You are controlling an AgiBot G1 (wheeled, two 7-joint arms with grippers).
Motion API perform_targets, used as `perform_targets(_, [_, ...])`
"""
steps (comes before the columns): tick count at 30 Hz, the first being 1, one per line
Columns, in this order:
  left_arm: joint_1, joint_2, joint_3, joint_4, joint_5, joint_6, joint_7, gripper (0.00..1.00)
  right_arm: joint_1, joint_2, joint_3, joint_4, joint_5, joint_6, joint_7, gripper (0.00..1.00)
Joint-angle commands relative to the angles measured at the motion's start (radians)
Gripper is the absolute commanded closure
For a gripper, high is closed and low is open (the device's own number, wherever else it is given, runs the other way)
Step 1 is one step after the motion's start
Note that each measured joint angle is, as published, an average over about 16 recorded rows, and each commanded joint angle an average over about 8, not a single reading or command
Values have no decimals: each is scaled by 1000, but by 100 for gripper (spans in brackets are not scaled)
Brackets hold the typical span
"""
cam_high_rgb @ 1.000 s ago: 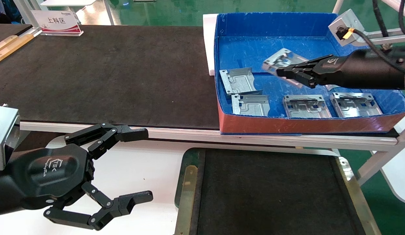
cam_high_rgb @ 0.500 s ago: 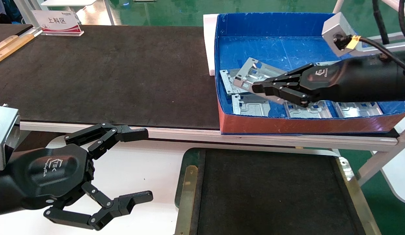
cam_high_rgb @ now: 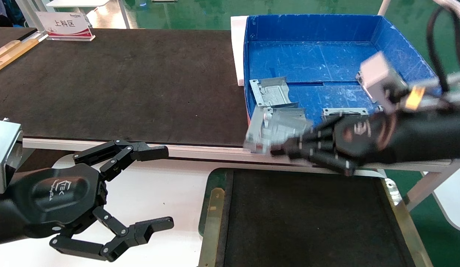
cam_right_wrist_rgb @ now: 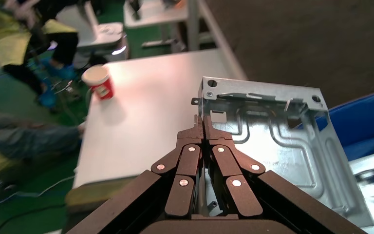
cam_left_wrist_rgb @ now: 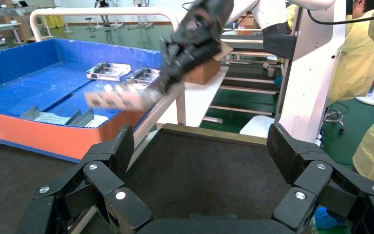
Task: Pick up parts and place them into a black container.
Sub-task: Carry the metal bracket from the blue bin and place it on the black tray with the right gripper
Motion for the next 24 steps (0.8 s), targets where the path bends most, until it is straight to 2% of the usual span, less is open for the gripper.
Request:
perform_targets(1, [0,0,0,0,0,0,0,0,-16,20,-34,44,31,2,10,100])
perform_targets(12, [0,0,0,0,0,0,0,0,-93,62,-178,116,63,13,-67,100])
perform_targets(24, [0,0,0,0,0,0,0,0,-169,13,-282,18,33,21,-278,100])
